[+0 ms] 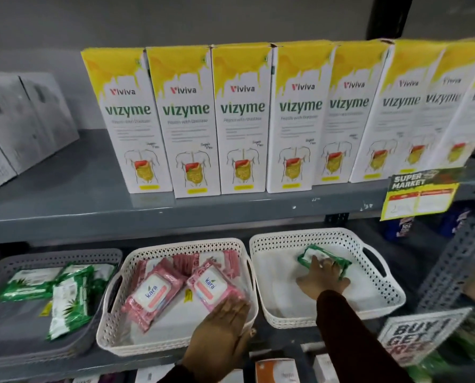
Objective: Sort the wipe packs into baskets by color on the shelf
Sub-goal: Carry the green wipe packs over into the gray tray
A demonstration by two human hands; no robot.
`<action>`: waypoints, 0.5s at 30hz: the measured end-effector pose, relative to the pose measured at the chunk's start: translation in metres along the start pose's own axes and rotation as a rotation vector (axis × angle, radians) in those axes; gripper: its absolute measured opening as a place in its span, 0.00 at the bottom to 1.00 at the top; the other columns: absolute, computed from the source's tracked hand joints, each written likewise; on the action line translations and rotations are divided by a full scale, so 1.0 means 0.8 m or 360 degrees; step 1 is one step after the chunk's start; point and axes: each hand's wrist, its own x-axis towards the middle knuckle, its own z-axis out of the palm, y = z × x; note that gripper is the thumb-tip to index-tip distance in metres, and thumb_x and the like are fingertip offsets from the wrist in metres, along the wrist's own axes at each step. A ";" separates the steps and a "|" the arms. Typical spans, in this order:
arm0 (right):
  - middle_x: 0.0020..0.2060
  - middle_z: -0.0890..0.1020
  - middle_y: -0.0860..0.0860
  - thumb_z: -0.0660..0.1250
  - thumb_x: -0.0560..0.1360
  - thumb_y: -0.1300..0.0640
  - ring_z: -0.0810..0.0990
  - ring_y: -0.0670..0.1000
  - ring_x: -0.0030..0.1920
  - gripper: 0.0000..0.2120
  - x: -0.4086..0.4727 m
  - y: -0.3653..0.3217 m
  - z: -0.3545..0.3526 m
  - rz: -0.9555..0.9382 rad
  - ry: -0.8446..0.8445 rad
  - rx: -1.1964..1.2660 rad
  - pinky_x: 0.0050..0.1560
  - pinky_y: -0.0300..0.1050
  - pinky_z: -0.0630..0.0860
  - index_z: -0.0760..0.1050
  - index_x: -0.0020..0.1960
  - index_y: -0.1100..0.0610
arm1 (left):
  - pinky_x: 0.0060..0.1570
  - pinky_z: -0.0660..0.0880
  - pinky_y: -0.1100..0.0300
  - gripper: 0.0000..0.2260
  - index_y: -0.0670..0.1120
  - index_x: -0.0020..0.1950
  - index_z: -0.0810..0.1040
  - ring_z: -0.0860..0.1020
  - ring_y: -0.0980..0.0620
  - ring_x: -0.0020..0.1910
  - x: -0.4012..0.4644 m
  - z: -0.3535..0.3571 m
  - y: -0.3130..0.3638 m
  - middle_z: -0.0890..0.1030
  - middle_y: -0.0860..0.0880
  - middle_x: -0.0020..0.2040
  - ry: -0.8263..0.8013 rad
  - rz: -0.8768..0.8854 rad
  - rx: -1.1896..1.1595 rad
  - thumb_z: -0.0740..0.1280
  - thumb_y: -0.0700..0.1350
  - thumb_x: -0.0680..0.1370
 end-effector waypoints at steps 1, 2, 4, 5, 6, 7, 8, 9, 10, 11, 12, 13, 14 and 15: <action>0.74 0.63 0.53 0.63 0.70 0.40 0.60 0.59 0.72 0.35 -0.006 -0.002 -0.001 -0.0052 0.0036 -0.0034 0.65 0.60 0.63 0.57 0.74 0.46 | 0.58 0.72 0.61 0.25 0.50 0.65 0.78 0.78 0.54 0.60 0.001 0.001 0.000 0.80 0.53 0.61 0.0012 0.0001 0.0015 0.49 0.59 0.81; 0.71 0.67 0.52 0.64 0.70 0.40 0.64 0.58 0.70 0.32 -0.013 -0.006 -0.002 -0.0109 0.0065 -0.0063 0.63 0.58 0.65 0.62 0.72 0.46 | 0.58 0.73 0.60 0.25 0.50 0.65 0.78 0.78 0.54 0.59 0.002 0.002 0.000 0.81 0.53 0.61 0.0021 0.0003 0.0025 0.48 0.59 0.82; 0.64 0.74 0.49 0.65 0.70 0.41 0.70 0.56 0.65 0.26 -0.031 -0.016 -0.004 -0.0210 0.0070 -0.0128 0.59 0.55 0.66 0.69 0.66 0.46 | 0.59 0.73 0.59 0.25 0.49 0.65 0.78 0.78 0.52 0.60 0.002 0.004 -0.001 0.81 0.52 0.61 0.0033 0.0022 0.0038 0.48 0.59 0.82; 0.61 0.75 0.49 0.65 0.69 0.43 0.72 0.55 0.62 0.23 -0.038 -0.021 -0.005 -0.0244 0.0041 -0.0148 0.58 0.54 0.66 0.72 0.64 0.45 | 0.59 0.72 0.59 0.25 0.49 0.65 0.78 0.78 0.52 0.60 0.002 0.005 -0.002 0.81 0.51 0.61 0.0030 0.0030 0.0040 0.49 0.60 0.82; 0.58 0.75 0.48 0.66 0.69 0.44 0.72 0.55 0.61 0.21 -0.043 -0.025 -0.007 -0.0259 0.0000 -0.0130 0.57 0.53 0.65 0.74 0.62 0.44 | 0.60 0.72 0.59 0.25 0.48 0.66 0.77 0.78 0.51 0.61 0.003 0.006 -0.003 0.80 0.51 0.62 0.0016 0.0038 0.0047 0.50 0.60 0.82; 0.57 0.75 0.48 0.68 0.67 0.45 0.72 0.54 0.60 0.20 -0.047 -0.027 -0.010 -0.0257 -0.0050 -0.0081 0.57 0.53 0.65 0.75 0.59 0.42 | 0.61 0.71 0.58 0.24 0.48 0.67 0.76 0.77 0.51 0.61 0.003 0.007 -0.005 0.80 0.51 0.62 0.0013 0.0050 0.0075 0.51 0.60 0.81; 0.57 0.74 0.47 0.71 0.65 0.47 0.71 0.54 0.60 0.20 -0.047 -0.025 -0.011 -0.0254 -0.0099 -0.0020 0.57 0.53 0.66 0.75 0.57 0.41 | 0.63 0.70 0.57 0.24 0.48 0.68 0.75 0.76 0.51 0.62 0.003 0.009 -0.007 0.79 0.50 0.63 0.0012 0.0064 0.0115 0.51 0.60 0.81; 0.56 0.73 0.46 0.72 0.63 0.50 0.71 0.53 0.60 0.21 -0.046 -0.021 -0.012 -0.0265 -0.0145 0.0044 0.58 0.53 0.67 0.75 0.55 0.40 | 0.66 0.68 0.56 0.25 0.48 0.69 0.74 0.75 0.51 0.64 0.001 0.010 -0.009 0.78 0.50 0.65 0.0006 0.0077 0.0146 0.51 0.60 0.82; 0.56 0.75 0.46 0.72 0.61 0.54 0.73 0.53 0.58 0.22 -0.044 -0.016 -0.012 -0.0285 -0.0173 0.0138 0.58 0.51 0.70 0.74 0.53 0.40 | 0.69 0.65 0.55 0.25 0.47 0.69 0.73 0.73 0.50 0.66 -0.003 0.011 -0.013 0.77 0.50 0.66 0.0005 0.0084 0.0162 0.51 0.60 0.82; 0.55 0.78 0.46 0.72 0.60 0.57 0.76 0.53 0.55 0.22 -0.041 -0.010 -0.010 -0.0302 -0.0173 0.0265 0.56 0.48 0.74 0.73 0.51 0.41 | 0.69 0.62 0.53 0.25 0.47 0.70 0.73 0.72 0.50 0.67 -0.009 0.010 -0.017 0.77 0.49 0.67 0.0014 0.0082 0.0168 0.51 0.59 0.82; 0.52 0.80 0.47 0.72 0.60 0.57 0.78 0.53 0.51 0.21 -0.041 -0.005 -0.009 -0.0310 -0.0152 0.0390 0.52 0.46 0.77 0.72 0.49 0.43 | 0.68 0.60 0.52 0.24 0.46 0.70 0.73 0.71 0.50 0.68 -0.017 0.006 -0.023 0.76 0.49 0.67 0.0034 0.0073 0.0176 0.53 0.59 0.82; 0.48 0.81 0.48 0.73 0.58 0.57 0.79 0.54 0.48 0.22 -0.043 -0.001 -0.008 -0.0311 -0.0117 0.0488 0.48 0.45 0.78 0.71 0.48 0.44 | 0.68 0.59 0.51 0.23 0.46 0.70 0.73 0.71 0.50 0.68 -0.027 0.004 -0.031 0.76 0.49 0.67 0.0057 0.0058 0.0190 0.54 0.58 0.82; 0.45 0.81 0.48 0.74 0.57 0.55 0.79 0.54 0.47 0.23 -0.046 0.004 -0.008 -0.0310 -0.0078 0.0543 0.46 0.46 0.79 0.71 0.48 0.44 | 0.68 0.59 0.51 0.23 0.46 0.70 0.73 0.70 0.50 0.69 -0.037 0.002 -0.039 0.76 0.49 0.68 0.0087 0.0051 0.0200 0.55 0.58 0.82; 0.44 0.81 0.47 0.75 0.56 0.54 0.79 0.54 0.46 0.23 -0.050 0.004 -0.005 -0.0310 -0.0044 0.0572 0.45 0.46 0.79 0.70 0.48 0.44 | 0.68 0.58 0.50 0.23 0.46 0.70 0.72 0.69 0.49 0.70 -0.052 0.000 -0.051 0.75 0.49 0.68 0.0123 0.0048 0.0195 0.55 0.57 0.82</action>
